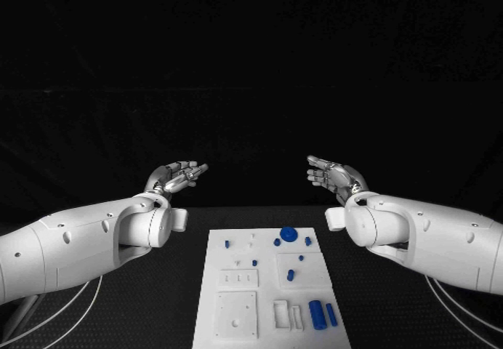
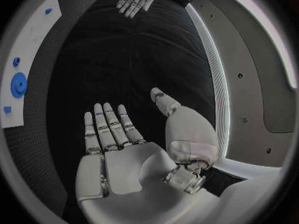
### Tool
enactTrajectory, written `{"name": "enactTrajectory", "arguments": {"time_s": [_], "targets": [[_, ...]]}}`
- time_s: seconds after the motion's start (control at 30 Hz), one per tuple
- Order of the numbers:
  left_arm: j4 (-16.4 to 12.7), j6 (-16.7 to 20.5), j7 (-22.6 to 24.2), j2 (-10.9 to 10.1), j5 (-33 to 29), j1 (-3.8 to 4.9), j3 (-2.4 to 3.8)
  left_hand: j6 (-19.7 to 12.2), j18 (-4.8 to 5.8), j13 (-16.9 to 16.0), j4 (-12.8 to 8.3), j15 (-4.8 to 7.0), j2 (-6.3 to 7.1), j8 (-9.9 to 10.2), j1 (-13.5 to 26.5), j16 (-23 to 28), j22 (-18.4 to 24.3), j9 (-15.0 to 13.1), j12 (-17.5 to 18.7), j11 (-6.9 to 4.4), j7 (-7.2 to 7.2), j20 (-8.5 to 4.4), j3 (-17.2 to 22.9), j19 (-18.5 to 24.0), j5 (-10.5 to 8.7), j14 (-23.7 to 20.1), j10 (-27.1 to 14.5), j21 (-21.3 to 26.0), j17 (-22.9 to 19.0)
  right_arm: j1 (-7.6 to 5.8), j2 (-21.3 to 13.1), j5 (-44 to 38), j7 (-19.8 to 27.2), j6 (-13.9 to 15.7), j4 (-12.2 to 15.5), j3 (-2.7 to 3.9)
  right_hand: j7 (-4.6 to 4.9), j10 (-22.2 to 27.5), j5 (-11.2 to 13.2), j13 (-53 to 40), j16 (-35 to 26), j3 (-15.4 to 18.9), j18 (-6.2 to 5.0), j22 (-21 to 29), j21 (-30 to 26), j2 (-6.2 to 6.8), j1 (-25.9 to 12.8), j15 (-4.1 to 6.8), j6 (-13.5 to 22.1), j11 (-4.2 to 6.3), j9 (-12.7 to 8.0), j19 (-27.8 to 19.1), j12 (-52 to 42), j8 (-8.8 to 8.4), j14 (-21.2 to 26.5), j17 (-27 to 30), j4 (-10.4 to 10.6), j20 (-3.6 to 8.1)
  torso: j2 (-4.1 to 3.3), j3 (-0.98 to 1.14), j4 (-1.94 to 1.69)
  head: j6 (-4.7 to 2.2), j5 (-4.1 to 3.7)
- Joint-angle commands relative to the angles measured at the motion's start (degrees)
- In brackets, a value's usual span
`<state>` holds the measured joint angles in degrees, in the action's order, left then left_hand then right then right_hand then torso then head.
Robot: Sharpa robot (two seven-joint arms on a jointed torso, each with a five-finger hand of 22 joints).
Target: Assemble the parts on the task board
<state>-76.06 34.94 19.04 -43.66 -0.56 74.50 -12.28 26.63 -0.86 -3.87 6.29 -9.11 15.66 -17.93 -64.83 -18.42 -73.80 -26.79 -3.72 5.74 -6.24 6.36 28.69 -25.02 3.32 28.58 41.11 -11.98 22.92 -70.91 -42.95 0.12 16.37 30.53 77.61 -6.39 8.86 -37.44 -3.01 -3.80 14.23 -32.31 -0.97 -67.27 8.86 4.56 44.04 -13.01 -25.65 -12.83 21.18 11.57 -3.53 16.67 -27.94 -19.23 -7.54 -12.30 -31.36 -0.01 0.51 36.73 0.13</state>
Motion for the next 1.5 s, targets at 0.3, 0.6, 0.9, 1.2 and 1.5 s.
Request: {"name": "enactTrajectory", "arguments": {"time_s": [0.3, 0.6, 0.9, 1.2, 1.5], "targets": [[0.22, -4.49, -3.44, 0.23, 0.59, 0.28, -0.13, 1.52, 0.86, -0.25, 0.57, -0.36, 0.2, -1.05, -2.77, -1.2, -2.7, -1.19, -0.35, 0.36, -0.66, -0.16, 1.05, -1.52, 0.31, 1.7, 1.97, -1.43, 1.16, -3.39, 0.71, -1.32, -12.48, -15.94, -4.22, -1.91, 4.47, -11.35, -2.95, -0.86, 5.81, -3.45, -4.34, -8.06, 1.8, 0.79, 10.37, -0.62, -8.18, -0.71, 2.01, 9.96, -2.8, 4.79, -10.75, -2.69, -6.89, 0.36, 0.0, -0.01, 0.01, 0.0, 0.0], [0.16, -5.29, 0.06, 0.12, -1.68, 0.28, -0.12, 9.3, -1.86, -1.64, -3.71, -0.36, -5.05, -3.67, -5.5, -5.81, -2.29, -1.54, -4.22, 3.72, -5.29, -2.68, -2.81, -10.56, 1.81, 12.01, 12.52, -6.17, 2.77, -2.52, 4.25, -45.85, -12.6, -16.85, -12.61, -2.26, 2.48, -20.99, -2.77, -1.66, 9.77, -6.49, -9.48, -4.96, 2.71, 1.2, 16.31, 3.98, -17.27, 2.59, 2.47, 21.9, -4.46, 7.01, -22.3, -5.19, -8.84, 0.29, -0.19, -0.29, -0.13, 0.55, 0.63], [-4.02, -10.78, 0.26, -1.61, -0.54, 0.5, -0.04, 16.75, -4.11, -4.33, -11.09, 3.79, -8.7, -3.59, -5.9, -12.74, -2.42, 0.1, -9.59, -0.2, -4.52, -6.35, -5.46, -21.06, 2.27, 26.31, 26.71, -13.47, 6.07, -2.51, 4.19, -65.41, -12.3, -16.3, -11.62, -2.24, 1.4, -26.07, -2.25, -1.65, 14.96, -7.41, -14.03, -3.82, 7.4, 2.58, 18.69, 10.2, -21.64, 4.27, 2.73, 36.47, -3.72, 6.76, -35.86, -10.73, -8.74, 1.02, -1.88, -0.59, -1.35, 0.3, -0.08], [-9.92, -12.57, 0.48, -4.36, 0.86, 1.58, 0.26, 17.69, -3.46, -3.9, -13.87, 3.62, -9.15, -2.54, -4.49, -12.04, -2.25, 0.91, -7.88, 0.67, -4.5, -6.57, -4.65, -20.48, 2.29, 25.94, 25.29, -13.75, 6.07, -1.94, 5.17, -81.65, -13.95, -16.16, -10.3, -2.24, 0.97, -28.54, -1.3, -1.35, 29.85, -6.23, -14.03, -8.11, 18.58, 4.31, 19.47, 13.36, -24.0, 6.65, 2.48, 56.04, -2.45, 5.78, -50.5, -21.19, -8.5, 9.29, -4.23, -0.67, -2.54, 0.49, -0.47], [-12.66, -13.15, 0.63, -5.31, 1.24, 1.8, 1.01, 17.91, -3.38, -3.27, -15.58, 3.62, -9.32, -1.83, -3.21, -11.79, -2.21, 1.3, -5.82, 1.76, -4.58, -6.59, -3.62, -20.41, 2.35, 26.03, 23.44, -14.01, 6.23, -0.47, 7.14, -95.5, -16.14, -18.02, -9.96, -2.24, 0.39, -29.69, -1.44, -0.85, 45.78, -6.96, -14.03, -9.23, 29.57, 5.4, 19.88, 13.33, -25.05, 6.67, 2.37, 59.85, -0.61, 4.37, -49.72, -29.51, -8.3, 13.06, -6.12, -0.64, -3.74, 0.51, -0.83]]}}
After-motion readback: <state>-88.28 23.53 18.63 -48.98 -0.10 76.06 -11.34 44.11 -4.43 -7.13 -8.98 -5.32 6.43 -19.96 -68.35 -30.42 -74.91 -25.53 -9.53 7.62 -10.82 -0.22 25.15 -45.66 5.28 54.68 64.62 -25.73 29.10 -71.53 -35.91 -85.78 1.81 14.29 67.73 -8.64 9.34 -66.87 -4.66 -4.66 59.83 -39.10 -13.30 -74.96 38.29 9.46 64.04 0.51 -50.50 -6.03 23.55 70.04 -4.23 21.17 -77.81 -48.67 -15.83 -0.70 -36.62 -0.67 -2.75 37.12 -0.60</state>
